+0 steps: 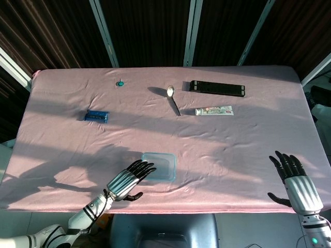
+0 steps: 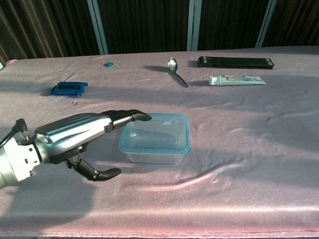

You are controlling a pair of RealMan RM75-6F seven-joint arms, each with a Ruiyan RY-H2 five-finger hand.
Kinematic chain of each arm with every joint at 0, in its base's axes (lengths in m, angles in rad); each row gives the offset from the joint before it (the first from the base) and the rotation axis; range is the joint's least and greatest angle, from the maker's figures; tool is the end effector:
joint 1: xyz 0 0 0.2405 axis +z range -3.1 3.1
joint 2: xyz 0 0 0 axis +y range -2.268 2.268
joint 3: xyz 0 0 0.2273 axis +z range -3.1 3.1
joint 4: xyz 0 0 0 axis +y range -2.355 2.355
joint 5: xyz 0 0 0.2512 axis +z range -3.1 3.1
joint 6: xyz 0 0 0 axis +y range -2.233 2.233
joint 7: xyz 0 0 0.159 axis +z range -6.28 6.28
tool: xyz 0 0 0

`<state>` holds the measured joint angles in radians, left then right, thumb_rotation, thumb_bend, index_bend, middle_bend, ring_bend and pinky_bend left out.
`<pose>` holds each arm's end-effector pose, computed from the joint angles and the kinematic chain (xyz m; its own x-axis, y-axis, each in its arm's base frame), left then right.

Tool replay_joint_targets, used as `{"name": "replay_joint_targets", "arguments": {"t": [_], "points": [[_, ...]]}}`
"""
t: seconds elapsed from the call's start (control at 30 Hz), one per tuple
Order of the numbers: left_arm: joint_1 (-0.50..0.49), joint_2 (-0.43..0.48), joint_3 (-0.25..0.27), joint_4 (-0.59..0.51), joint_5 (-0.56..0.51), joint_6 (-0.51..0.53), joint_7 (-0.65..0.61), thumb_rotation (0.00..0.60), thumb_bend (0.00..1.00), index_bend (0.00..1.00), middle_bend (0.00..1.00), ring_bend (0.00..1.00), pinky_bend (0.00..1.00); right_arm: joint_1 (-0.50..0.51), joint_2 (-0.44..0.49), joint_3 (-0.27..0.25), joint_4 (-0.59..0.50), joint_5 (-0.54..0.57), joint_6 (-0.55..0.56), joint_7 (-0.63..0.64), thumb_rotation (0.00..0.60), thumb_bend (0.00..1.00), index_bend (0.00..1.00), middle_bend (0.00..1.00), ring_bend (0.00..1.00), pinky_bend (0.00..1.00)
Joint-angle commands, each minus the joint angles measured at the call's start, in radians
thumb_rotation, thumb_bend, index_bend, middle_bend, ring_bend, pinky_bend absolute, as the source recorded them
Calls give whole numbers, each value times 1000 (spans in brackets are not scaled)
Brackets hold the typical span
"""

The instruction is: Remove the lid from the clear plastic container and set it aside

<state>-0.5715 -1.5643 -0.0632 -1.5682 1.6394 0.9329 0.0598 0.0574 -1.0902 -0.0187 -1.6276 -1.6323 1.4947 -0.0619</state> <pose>-0.1058 0.2452 -0.0952 0.3813 0.3934 0.8366 0.7807 -0.6216 -0.0635 -0.2930 -0.1704 0.0990 0.4735 -0.0635 0.8785 -0.8778 -0.1167 0.4647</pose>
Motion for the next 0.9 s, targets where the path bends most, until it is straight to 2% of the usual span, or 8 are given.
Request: {"name": "replay_joint_targets", "arguments": {"t": [0.03,0.27,0.9], "points": [[-40,-64,-33,56,-30,-8,27,600,296,0,0,0,0,1,2,0,-1,2,-2,2,600,182,0,0,0,0],[-90,-111,-56,118,-85,-47,77,600,295,0,0,0,0,-2,9,2,-2,5,2,13,600,182,0,0,0,0],[-165,-129,-68,173,-225,-121,106,600,283,0,0,0,0,0,11,4,-7,14,-11,0,600,182,0,0,0,0]]}}
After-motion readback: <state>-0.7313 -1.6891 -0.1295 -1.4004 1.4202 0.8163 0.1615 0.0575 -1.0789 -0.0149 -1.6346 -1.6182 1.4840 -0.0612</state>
